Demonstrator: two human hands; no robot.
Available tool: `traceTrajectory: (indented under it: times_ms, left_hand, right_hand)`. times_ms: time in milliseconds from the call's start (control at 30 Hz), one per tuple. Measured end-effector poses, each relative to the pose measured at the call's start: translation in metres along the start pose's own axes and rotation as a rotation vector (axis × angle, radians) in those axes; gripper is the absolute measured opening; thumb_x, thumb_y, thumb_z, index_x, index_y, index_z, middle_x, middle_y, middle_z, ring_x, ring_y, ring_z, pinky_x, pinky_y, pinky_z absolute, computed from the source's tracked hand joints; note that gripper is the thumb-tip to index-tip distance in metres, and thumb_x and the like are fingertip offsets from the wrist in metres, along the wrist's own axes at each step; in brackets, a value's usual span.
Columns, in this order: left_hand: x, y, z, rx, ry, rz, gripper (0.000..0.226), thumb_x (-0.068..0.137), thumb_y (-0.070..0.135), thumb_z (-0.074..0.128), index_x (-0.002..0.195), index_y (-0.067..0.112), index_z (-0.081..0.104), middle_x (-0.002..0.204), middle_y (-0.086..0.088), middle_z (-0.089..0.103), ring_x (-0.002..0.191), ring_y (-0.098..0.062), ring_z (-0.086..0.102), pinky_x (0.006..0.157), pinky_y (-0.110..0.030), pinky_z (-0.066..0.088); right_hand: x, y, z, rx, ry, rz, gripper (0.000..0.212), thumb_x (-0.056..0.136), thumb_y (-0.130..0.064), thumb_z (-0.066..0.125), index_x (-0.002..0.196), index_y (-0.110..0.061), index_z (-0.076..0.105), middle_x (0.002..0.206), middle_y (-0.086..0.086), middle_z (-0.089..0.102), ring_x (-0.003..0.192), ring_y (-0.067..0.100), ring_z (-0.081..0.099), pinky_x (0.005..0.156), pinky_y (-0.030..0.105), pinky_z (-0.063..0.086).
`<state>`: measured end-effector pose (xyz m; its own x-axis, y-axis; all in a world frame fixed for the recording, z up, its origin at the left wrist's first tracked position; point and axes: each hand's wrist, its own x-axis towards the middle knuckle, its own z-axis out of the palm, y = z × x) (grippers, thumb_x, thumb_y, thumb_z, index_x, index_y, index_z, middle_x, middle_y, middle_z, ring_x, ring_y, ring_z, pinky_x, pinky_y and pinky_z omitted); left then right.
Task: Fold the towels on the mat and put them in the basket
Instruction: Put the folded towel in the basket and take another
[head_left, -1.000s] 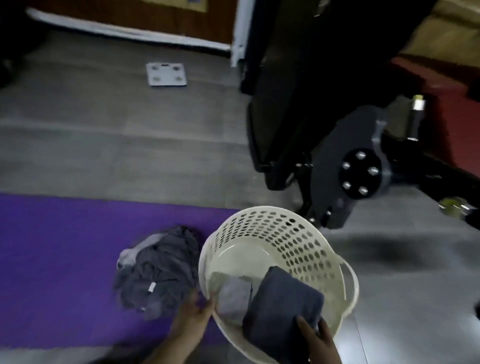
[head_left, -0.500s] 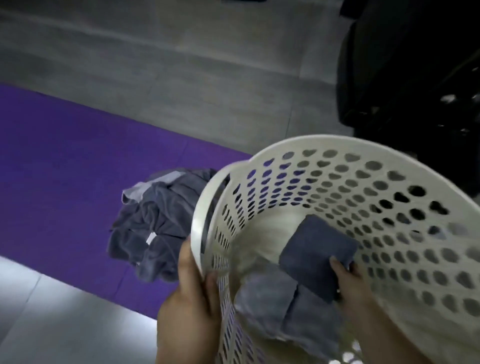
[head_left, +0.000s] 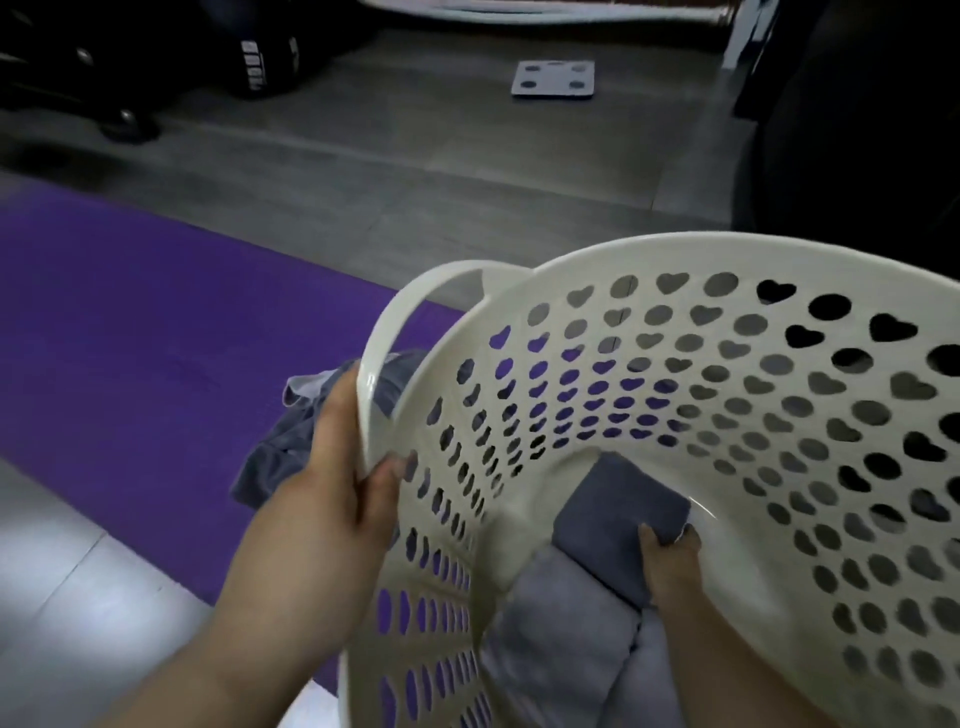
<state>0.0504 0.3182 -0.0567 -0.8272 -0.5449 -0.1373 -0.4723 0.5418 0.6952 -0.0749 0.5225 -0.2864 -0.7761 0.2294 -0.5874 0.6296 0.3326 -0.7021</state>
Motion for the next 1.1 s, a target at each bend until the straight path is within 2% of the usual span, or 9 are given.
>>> traceTrajectory:
  times_ms: [200,300,400,467,567,700,867,967,1100]
  left_hand:
    - [0.002,0.007,0.004,-0.022,0.034,-0.013,0.055,0.091,0.029,0.041,0.133,0.051,0.014,0.084,0.007,0.066,0.075,-0.021,0.066,0.073,-0.048,0.053]
    - [0.001,0.007,0.004,-0.033,0.037,0.001,0.053,0.091,0.026,0.042,0.131,0.051,0.019,0.077,0.005,0.065,0.067,-0.015,0.065,0.068,-0.046,0.054]
    - [-0.004,0.013,0.003,-0.013,0.04,0.023,0.048,0.089,0.026,0.043,0.109,0.065,0.023,0.071,0.005,0.062,0.061,-0.013,0.063,0.064,-0.045,0.055]
    - [-0.005,0.016,0.003,-0.003,0.05,0.02,0.054,0.087,0.027,0.043,0.085,0.076,0.022,0.066,0.004,0.062,0.059,-0.012,0.063,0.061,-0.043,0.055]
    - [-0.002,0.014,0.003,-0.029,0.079,0.012,0.053,0.088,0.026,0.043,0.099,0.074,0.025,0.066,0.004,0.064,0.059,-0.01,0.062,0.061,-0.037,0.052]
    - [-0.001,0.018,0.006,-0.063,0.077,-0.005,0.057,0.09,0.024,0.042,0.088,0.078,0.022,0.071,0.002,0.065,0.064,-0.014,0.064,0.068,-0.041,0.053]
    - [-0.002,0.011,0.01,-0.028,0.046,0.0,0.047,0.094,0.028,0.037,0.132,0.044,0.014,0.084,-0.004,0.066,0.072,-0.03,0.064,0.069,-0.046,0.053]
    - [-0.003,0.012,0.008,0.03,0.029,-0.008,0.029,0.096,0.028,0.036,0.123,0.027,0.028,0.08,-0.007,0.062,0.076,-0.033,0.061,0.063,-0.037,0.046]
    - [-0.014,0.016,0.001,0.076,-0.099,0.005,0.009,0.096,0.036,0.033,0.099,0.029,0.028,0.086,-0.004,0.062,0.091,-0.03,0.061,0.063,-0.031,0.035]
  right_hand:
    - [-0.004,0.001,-0.003,-0.057,-0.052,-0.098,0.07,0.088,-0.009,0.057,0.144,0.0,0.016,0.144,0.024,0.032,0.13,0.039,0.036,0.104,0.042,0.031]
    - [-0.017,-0.005,-0.007,-0.626,0.118,-0.335,0.079,0.089,-0.033,0.055,0.148,-0.013,0.007,0.154,0.017,0.011,0.141,0.034,0.014,0.112,0.046,0.016]
    - [-0.023,-0.005,0.002,-1.126,-0.133,-0.547,0.077,0.087,-0.06,0.019,0.146,-0.022,-0.012,0.154,0.009,-0.018,0.143,0.029,-0.014,0.112,0.047,-0.009]
    - [-0.02,0.001,0.005,-1.231,-0.268,-0.47,0.075,0.09,-0.061,0.017,0.145,-0.024,-0.017,0.153,0.006,-0.024,0.142,0.026,-0.02,0.114,0.048,-0.005]
    - [-0.01,0.006,0.008,-1.234,-0.283,-0.442,0.075,0.094,-0.056,0.025,0.144,-0.023,-0.019,0.153,0.004,-0.024,0.142,0.025,-0.019,0.115,0.048,0.0]
    - [-0.006,-0.006,0.004,-1.287,-0.317,-0.464,0.077,0.093,-0.056,0.03,0.145,-0.024,-0.018,0.154,0.004,-0.022,0.143,0.026,-0.017,0.115,0.049,0.001]
    - [-0.026,-0.035,-0.015,-1.277,-0.24,-0.531,0.062,0.096,-0.043,0.034,0.147,-0.028,0.002,0.157,-0.001,-0.001,0.144,0.022,0.003,0.116,0.04,0.006]
    - [-0.055,-0.061,-0.022,-0.999,-0.043,-0.679,0.047,0.097,-0.027,0.036,0.142,-0.021,0.028,0.149,0.0,0.029,0.137,0.019,0.025,0.112,0.031,0.016]
    - [-0.102,-0.118,-0.023,-0.494,0.163,-0.99,0.03,0.086,-0.011,0.048,0.111,-0.001,0.063,0.111,0.016,0.063,0.107,0.034,0.053,0.092,0.04,0.038]
